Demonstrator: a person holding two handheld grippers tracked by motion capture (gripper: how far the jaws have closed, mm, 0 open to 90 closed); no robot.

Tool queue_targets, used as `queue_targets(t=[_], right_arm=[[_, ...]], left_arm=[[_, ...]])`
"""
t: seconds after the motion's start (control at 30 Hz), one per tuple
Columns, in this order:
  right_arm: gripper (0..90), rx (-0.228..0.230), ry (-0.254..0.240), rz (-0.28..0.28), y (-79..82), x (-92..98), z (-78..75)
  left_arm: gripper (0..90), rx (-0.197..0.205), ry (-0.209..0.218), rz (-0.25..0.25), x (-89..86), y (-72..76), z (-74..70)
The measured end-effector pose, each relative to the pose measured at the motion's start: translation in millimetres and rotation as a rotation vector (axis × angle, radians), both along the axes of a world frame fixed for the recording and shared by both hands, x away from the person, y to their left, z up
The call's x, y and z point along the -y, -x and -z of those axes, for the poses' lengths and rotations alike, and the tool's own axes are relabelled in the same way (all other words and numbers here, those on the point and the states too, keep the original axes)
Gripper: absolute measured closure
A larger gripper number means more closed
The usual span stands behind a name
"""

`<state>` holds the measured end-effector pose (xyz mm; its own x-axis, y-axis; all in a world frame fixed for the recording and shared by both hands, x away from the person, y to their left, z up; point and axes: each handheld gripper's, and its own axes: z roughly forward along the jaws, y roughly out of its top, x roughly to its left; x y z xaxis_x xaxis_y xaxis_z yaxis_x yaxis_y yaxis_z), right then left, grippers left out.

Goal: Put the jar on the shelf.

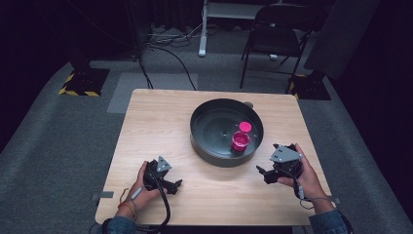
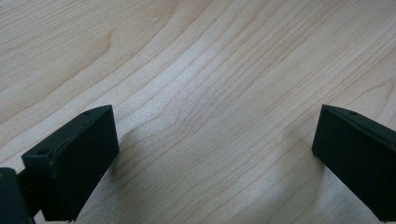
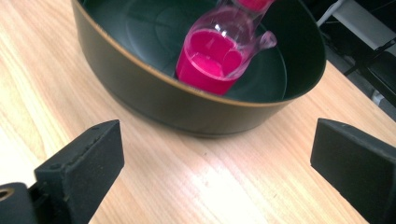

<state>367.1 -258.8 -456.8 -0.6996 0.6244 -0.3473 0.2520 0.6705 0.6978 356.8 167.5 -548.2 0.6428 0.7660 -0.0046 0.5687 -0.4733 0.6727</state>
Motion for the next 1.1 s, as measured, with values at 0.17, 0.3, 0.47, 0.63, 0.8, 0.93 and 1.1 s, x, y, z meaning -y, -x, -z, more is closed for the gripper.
queue_targets(t=[0.17, 0.3, 0.47, 0.63, 0.8, 0.93, 1.1], right_arm=[[2.7, -0.016, 0.032, 0.013, 3.5, 5.6, 12.7], [2.7, -0.029, 0.066, 0.027, 5.0, 12.1, 22.4], [2.7, -0.067, 0.072, 0.051, 6.7, 21.6, 35.7], [2.7, -0.098, 0.067, 0.068, 9.9, 29.5, 45.8], [2.7, -0.120, 0.072, 0.075, 13.0, 34.0, 53.4], [2.7, -0.134, 0.090, 0.087, 15.4, 37.8, 60.7], [2.7, -0.147, 0.084, 0.096, 17.7, 41.4, 66.6]], left_arm=[[0.0, 0.000, 0.000, 0.000, 0.0, 0.0, 0.0], [0.0, 0.000, -0.001, 0.000, 0.0, 0.0, 0.0], [0.0, 0.000, 0.000, 0.000, 0.0, 0.0, 0.0], [0.0, 0.000, 0.000, 0.000, 0.0, 0.0, 0.0], [0.0, 0.000, -0.001, 0.000, 0.0, 0.0, 0.0], [0.0, 0.001, 0.000, 0.000, 0.0, 0.0, 0.0], [0.0, 0.000, 0.000, 0.000, 0.0, 0.0, 0.0]])
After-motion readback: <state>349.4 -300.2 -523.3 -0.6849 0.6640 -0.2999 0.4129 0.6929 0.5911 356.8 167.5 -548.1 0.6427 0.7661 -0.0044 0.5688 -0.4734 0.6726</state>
